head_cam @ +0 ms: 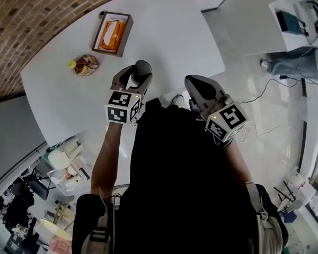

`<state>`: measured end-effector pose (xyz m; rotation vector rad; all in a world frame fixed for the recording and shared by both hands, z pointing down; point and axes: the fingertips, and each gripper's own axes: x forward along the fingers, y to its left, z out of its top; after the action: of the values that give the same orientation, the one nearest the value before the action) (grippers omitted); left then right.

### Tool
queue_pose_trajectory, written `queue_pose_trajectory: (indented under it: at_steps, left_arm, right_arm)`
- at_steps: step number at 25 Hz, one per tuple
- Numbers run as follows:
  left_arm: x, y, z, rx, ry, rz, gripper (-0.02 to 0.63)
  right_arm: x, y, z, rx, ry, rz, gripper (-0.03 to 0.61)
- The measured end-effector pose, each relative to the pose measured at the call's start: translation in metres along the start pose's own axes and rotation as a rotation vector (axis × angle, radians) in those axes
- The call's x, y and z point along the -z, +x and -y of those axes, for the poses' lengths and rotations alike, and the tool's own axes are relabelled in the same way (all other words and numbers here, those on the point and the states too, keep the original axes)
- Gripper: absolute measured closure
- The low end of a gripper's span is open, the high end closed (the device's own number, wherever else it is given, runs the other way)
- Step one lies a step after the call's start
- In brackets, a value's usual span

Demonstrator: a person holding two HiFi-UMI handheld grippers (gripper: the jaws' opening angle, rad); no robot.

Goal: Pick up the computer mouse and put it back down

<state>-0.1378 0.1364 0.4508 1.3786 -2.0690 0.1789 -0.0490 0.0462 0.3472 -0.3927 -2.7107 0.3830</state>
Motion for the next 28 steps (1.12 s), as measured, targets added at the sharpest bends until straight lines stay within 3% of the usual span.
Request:
queue_pose_trajectory:
  at_steps: [10,28]
  left_arm:
    - [0.045,0.029,-0.056,-0.086,0.026,-0.156,0.331]
    - [0.103,0.083,-0.109,-0.091,0.022,-0.404,0.331]
  right_arm:
    - [-0.003,0.027,-0.007,0.006,-0.022,-0.038,0.563]
    - [-0.002,0.045,-0.003,0.138,0.034,-0.041,0.563]
